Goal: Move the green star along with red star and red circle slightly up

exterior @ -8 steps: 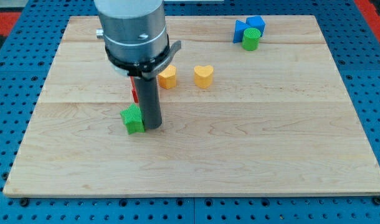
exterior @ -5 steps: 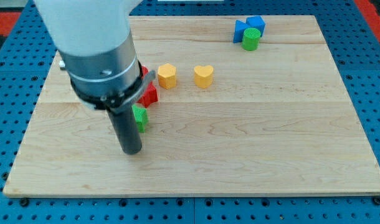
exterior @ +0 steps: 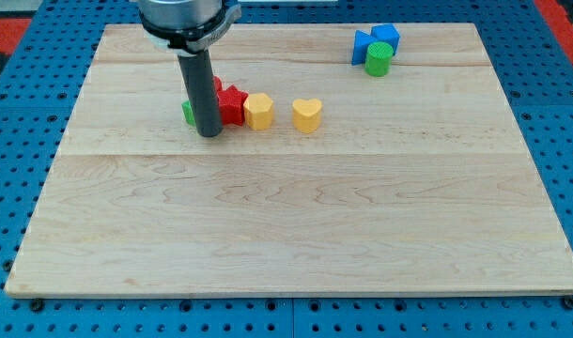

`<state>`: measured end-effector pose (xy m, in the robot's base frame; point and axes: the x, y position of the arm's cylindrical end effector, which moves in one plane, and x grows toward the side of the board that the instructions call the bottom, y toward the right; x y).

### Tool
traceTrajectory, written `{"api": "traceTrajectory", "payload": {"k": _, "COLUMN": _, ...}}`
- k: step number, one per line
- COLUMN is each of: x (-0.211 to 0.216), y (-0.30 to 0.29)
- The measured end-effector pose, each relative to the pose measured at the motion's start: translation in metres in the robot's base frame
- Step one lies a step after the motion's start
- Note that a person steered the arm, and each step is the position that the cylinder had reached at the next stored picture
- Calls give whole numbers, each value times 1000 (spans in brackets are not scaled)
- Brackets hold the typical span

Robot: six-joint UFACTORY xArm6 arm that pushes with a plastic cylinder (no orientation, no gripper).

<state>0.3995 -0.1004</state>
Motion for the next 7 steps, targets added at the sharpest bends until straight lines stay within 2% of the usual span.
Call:
{"api": "traceTrajectory", "payload": {"k": 2, "x": -40, "y": 0}}
{"api": "traceTrajectory", "payload": {"k": 3, "x": -28, "y": -15}}
{"api": "traceTrajectory", "payload": {"k": 4, "x": -28, "y": -56}}
{"api": "traceTrajectory", "payload": {"k": 7, "x": -95, "y": -26}}
